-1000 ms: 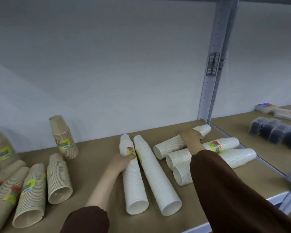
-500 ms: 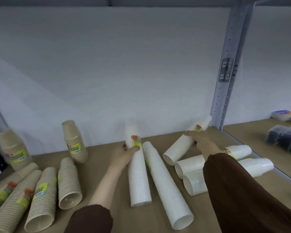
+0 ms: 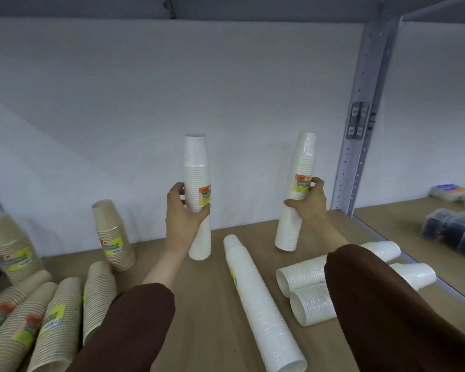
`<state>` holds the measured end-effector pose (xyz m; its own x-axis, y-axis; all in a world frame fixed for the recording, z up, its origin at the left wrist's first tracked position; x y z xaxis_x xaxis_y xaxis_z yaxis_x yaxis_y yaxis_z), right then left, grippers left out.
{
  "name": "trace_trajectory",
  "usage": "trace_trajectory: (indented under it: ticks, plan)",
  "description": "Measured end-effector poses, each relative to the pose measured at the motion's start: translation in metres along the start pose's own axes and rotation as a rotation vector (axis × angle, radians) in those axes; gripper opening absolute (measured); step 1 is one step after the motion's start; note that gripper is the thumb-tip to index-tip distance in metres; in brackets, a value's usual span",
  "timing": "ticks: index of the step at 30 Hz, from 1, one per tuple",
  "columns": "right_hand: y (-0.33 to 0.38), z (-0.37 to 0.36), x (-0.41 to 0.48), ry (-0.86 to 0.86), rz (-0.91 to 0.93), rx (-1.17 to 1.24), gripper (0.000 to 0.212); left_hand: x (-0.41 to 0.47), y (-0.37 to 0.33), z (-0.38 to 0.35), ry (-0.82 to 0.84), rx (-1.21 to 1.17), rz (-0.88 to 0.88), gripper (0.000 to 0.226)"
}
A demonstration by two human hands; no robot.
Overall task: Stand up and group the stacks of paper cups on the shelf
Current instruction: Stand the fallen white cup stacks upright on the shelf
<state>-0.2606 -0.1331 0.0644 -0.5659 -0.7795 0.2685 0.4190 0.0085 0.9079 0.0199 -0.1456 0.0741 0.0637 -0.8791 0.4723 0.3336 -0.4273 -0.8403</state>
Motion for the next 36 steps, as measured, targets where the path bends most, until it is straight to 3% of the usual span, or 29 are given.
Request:
trace_trajectory:
  ticks: [15, 24, 36]
  plan:
    - [-0.007, -0.007, -0.007, 0.02, 0.054, -0.016, 0.074, 0.002, 0.031, 0.005, 0.047, -0.054, 0.057, 0.069]
    - [-0.015, -0.01, -0.022, 0.014, 0.04, -0.041, 0.063, 0.001, 0.033, 0.007, 0.088, 0.039, 0.062, 0.061]
    - [-0.006, -0.011, -0.034, 0.026, 0.03, -0.085, 0.067, -0.003, 0.023, 0.012, 0.134, 0.146, 0.104, 0.063]
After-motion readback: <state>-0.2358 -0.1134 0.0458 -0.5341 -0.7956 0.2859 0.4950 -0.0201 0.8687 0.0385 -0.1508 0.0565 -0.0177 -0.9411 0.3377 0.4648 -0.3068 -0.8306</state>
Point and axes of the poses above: each hand's wrist, its own x-axis towards the middle knuckle, its own z-axis out of the back of the hand, y = z × x, the point moved 4 cm from there along x, towards the middle knuckle, and after that the axes turned 2 degrees about y, right-handed, at the moved point
